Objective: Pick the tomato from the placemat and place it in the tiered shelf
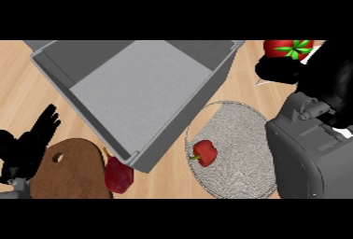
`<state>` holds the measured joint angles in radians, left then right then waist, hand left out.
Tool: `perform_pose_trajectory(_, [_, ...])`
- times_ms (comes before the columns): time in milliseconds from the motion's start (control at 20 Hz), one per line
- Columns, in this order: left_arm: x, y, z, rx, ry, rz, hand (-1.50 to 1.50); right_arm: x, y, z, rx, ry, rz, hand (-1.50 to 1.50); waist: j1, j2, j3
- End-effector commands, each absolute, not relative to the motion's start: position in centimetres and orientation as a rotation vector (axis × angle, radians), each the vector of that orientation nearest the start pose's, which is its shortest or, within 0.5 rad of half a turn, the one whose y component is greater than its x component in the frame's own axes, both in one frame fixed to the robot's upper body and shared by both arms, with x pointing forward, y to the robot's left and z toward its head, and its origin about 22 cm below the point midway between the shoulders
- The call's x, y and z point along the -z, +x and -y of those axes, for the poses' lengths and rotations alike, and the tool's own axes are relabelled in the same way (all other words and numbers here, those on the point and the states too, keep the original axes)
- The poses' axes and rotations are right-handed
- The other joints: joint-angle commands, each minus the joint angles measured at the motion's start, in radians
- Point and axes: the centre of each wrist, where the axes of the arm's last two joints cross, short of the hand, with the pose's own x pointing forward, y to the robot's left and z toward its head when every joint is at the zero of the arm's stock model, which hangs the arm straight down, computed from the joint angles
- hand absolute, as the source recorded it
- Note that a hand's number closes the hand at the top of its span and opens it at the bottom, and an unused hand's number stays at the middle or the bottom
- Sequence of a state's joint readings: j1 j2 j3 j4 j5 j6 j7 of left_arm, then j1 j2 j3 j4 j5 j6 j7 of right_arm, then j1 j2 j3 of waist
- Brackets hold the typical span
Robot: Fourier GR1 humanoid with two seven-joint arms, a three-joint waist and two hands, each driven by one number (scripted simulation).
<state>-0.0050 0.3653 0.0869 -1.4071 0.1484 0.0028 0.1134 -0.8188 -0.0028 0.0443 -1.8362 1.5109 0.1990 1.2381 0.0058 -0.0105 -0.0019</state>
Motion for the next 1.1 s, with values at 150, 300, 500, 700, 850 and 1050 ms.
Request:
perform_pose_trajectory(150, [0.0,23.8,-35.3,0.034,0.241,1.331,0.00,-32.3,28.5,10.2,0.246,-1.595,0.987,1.50,0.002,0.002,-0.002])
perform_pose_trajectory(300, [-0.7,23.4,-36.4,0.042,0.279,1.329,0.00,-32.2,29.8,11.3,0.151,-1.687,0.849,1.50,-0.013,-0.004,-0.002])
perform_pose_trajectory(500, [0.5,22.8,-35.3,0.046,0.272,1.323,0.00,-34.3,29.9,13.1,0.162,-1.701,0.821,1.50,-0.014,-0.001,0.000])
perform_pose_trajectory(700, [0.8,23.0,-36.0,0.038,0.267,1.313,0.00,-36.5,29.6,12.7,0.124,-1.705,0.780,1.50,-0.018,-0.001,-0.001])
perform_pose_trajectory(850, [-0.3,23.6,-35.0,0.057,0.260,1.336,0.00,-37.2,30.5,14.6,0.165,-1.716,0.762,1.50,-0.007,0.004,0.001])
perform_pose_trajectory(1050, [0.5,23.7,-35.1,0.055,0.277,1.340,0.00,-36.4,30.8,16.6,0.153,-1.763,0.694,1.50,-0.013,0.007,0.001])
